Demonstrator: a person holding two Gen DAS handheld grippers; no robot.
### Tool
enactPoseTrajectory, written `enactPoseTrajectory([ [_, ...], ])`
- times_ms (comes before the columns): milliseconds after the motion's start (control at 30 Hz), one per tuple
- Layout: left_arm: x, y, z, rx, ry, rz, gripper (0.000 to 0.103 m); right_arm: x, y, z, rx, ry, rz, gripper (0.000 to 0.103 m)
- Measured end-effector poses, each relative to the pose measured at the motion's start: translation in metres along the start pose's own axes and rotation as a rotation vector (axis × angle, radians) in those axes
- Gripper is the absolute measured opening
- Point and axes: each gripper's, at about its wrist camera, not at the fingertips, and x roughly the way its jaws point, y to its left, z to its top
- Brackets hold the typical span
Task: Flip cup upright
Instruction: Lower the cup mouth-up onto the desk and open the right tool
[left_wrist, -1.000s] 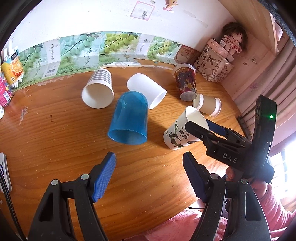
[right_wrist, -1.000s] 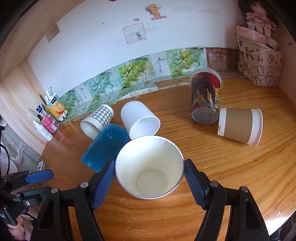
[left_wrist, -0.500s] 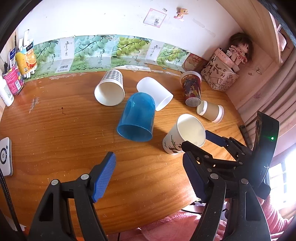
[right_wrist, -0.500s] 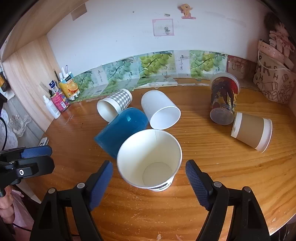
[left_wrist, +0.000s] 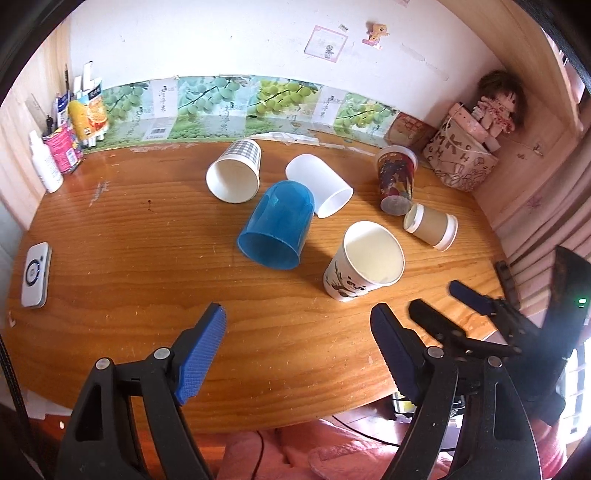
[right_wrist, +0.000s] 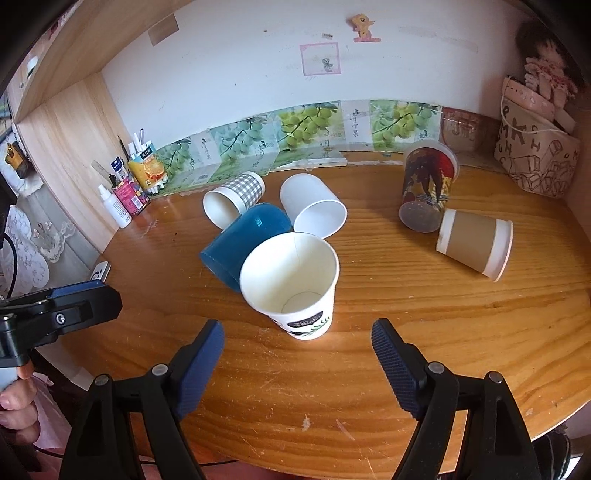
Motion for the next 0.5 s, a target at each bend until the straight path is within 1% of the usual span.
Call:
enactPoseTrajectory([
  [33, -0.001, -0.004, -0.002, 0.000, -0.002, 0.021, 0.083, -0.006, -0.004, -0.001, -0.001, 0.000, -0.015, 0.085],
  [100, -0.006, -0.012, -0.005, -0.004, -0.016, 0.059, 0.083, -0.017, -0.012, -0.001, 0.008, 0.005, -0.033, 0.085],
  [167, -0.010, -0.020, -0.009, -0.014, -0.022, 0.076, 0.085, -0.030, -0.022, -0.003, 0.025, 0.008, -0.031, 0.085],
  [233, -0.014, -0.028, -0.012, -0.026, -0.024, 0.090, 0.088, -0.041, -0.027, -0.003, 0.027, 0.028, -0.061, 0.085],
  [333, -0.020, -0.042, -0.016, -0.036, -0.033, 0.148, 0.088, -0.060, -0.033, -0.002, 0.027, 0.037, -0.085, 0.085],
  [433, -0.027, -0.050, -0.019, -0.073, -0.033, 0.150, 0.088, -0.080, -0.034, -0.002, 0.002, 0.023, -0.087, 0.085],
  [500, -0.035, -0.056, -0.022, -0.088, -0.051, 0.154, 0.088, -0.093, -0.034, -0.001, -0.007, 0.013, -0.079, 0.085],
])
